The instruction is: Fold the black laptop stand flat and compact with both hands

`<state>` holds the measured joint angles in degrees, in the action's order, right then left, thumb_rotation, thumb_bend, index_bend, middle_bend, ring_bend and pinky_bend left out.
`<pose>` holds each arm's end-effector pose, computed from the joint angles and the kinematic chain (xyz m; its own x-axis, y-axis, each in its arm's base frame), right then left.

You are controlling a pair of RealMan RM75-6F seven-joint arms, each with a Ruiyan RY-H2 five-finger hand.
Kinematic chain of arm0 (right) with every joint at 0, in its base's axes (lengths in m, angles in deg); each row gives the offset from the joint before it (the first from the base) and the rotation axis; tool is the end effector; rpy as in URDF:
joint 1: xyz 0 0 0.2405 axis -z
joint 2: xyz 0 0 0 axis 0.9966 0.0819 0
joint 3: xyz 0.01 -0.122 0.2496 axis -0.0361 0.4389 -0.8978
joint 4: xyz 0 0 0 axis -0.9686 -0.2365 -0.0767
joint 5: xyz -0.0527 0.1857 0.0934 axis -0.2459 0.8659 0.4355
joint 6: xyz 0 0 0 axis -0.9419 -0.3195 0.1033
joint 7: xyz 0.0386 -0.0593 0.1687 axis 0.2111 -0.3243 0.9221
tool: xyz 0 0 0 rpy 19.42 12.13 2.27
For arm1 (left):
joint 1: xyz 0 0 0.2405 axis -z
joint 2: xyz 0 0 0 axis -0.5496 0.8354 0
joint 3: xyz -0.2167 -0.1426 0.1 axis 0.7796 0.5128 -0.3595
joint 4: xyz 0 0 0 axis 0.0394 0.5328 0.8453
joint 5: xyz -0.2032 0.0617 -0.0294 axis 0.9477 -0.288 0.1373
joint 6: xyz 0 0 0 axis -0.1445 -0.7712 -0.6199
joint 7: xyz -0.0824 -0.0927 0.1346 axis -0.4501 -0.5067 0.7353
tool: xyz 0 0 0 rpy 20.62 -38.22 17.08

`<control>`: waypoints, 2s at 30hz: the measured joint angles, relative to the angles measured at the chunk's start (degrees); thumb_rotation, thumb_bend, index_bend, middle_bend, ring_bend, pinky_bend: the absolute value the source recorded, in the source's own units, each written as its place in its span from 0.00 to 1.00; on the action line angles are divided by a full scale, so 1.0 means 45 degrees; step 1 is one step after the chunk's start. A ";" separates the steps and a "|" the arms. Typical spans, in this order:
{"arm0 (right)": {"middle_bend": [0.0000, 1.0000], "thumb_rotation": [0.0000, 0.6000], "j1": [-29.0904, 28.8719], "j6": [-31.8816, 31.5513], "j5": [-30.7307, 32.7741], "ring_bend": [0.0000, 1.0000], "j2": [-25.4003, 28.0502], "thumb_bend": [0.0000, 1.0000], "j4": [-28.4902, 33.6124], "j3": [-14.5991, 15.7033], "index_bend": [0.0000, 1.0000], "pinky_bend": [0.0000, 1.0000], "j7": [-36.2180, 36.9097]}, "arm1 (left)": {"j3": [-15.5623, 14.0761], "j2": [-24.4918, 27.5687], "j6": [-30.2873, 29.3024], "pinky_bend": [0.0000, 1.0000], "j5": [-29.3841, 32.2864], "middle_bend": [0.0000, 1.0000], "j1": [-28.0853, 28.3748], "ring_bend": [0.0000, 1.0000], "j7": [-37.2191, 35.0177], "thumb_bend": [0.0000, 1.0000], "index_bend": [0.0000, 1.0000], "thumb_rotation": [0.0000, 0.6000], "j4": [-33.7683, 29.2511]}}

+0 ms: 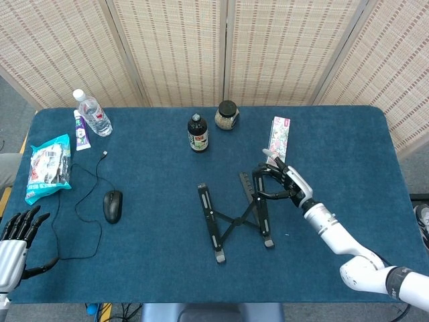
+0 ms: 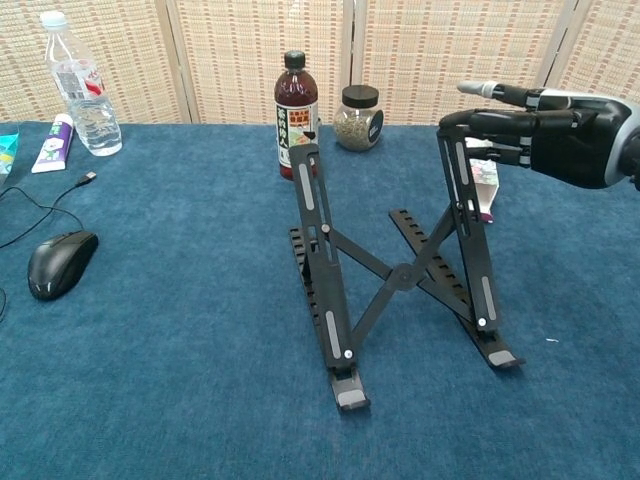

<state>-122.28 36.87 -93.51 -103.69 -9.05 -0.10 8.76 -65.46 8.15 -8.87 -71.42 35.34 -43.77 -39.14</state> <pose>-0.2086 -0.3979 0.0254 -0.7581 -0.4621 0.4602 -0.5961 0.2048 -0.7763 -0.3184 0.1922 0.1714 0.3627 0.0227 0.9316 0.9310 -0.0526 -0.3612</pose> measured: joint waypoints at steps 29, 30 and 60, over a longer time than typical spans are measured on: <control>0.22 1.00 -0.0537 -0.0836 -0.2595 0.12 0.0158 0.00 -0.0393 0.1346 0.00 0.17 0.2703 | -0.0033 0.0035 -0.0154 0.01 -0.0008 0.02 -0.0114 0.00 0.0070 0.12 0.11 1.00 -0.0047; 0.23 1.00 -0.0488 -0.1135 -0.2833 0.12 0.0280 0.00 -0.0340 0.1508 0.00 0.18 0.2872 | -0.0035 0.0036 -0.0145 0.01 -0.0012 0.02 -0.0111 0.00 0.0071 0.12 0.11 1.00 -0.0053; 0.23 1.00 0.1149 -0.6809 -0.6536 0.13 0.3106 0.00 0.1588 0.5532 0.00 0.18 0.2400 | -0.0111 0.0000 -0.0117 0.01 -0.0438 0.02 0.0021 0.00 0.0348 0.12 0.11 1.00 -0.0337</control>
<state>-117.11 6.23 -122.92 -89.72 -1.90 24.79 19.56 -65.96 8.15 -9.40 -73.39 35.43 -42.21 -40.66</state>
